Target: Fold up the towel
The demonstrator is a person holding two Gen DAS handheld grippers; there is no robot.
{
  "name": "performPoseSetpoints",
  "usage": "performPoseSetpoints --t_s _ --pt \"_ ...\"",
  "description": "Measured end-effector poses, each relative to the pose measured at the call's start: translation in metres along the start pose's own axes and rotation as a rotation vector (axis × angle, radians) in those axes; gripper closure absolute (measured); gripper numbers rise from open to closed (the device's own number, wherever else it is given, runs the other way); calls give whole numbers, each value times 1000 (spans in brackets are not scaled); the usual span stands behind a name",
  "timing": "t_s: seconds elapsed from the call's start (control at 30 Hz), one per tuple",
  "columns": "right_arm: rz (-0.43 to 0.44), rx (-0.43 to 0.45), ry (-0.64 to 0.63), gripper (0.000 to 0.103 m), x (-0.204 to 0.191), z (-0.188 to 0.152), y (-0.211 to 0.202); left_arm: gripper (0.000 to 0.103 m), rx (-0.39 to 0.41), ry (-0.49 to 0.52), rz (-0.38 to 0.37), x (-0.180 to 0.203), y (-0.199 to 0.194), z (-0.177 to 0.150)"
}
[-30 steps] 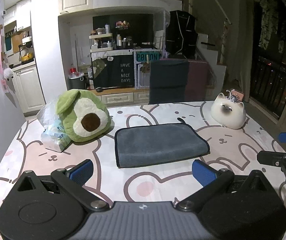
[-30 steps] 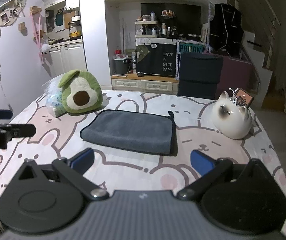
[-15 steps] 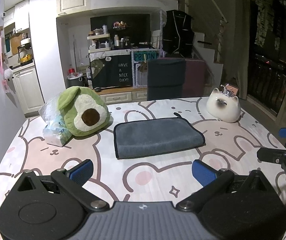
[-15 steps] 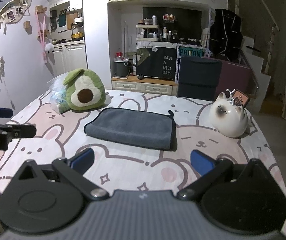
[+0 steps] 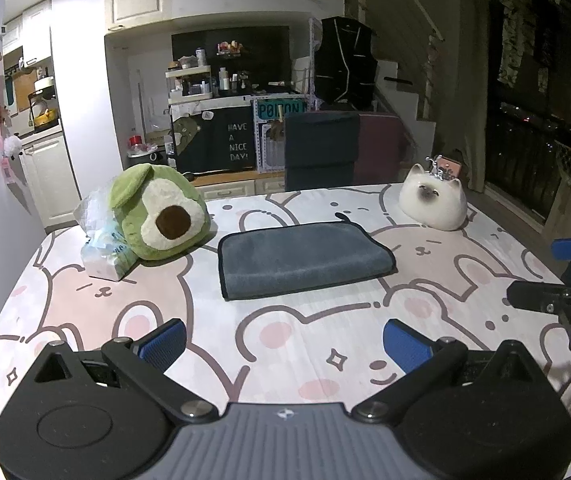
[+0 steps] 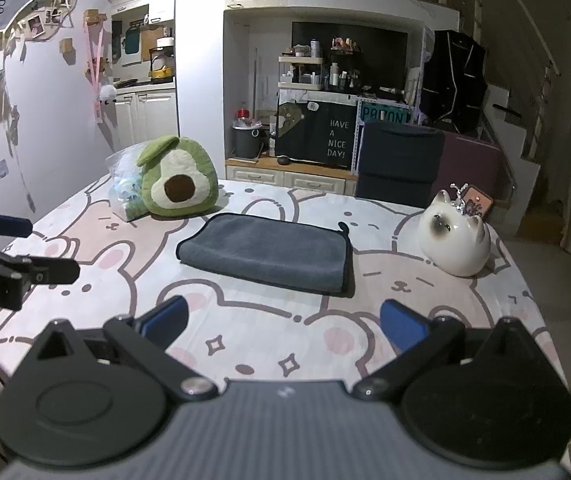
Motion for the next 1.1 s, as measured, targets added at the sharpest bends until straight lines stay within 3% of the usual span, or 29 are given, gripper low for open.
performPoseSetpoints --t_s 1.1 --pt "-37 -1 7 0 -2 -18 -13 0 6 -13 -22 5 -18 -25"
Point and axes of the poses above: each gripper's, at about its wrist camera, not at the fingertips, and y roughly the way its jaws point, x to its right, z to its top, the point moved 10 cm from there along y, roughly the way its jaws point, and after that the axes turned 5 degrees about x, right-handed, at the moved point
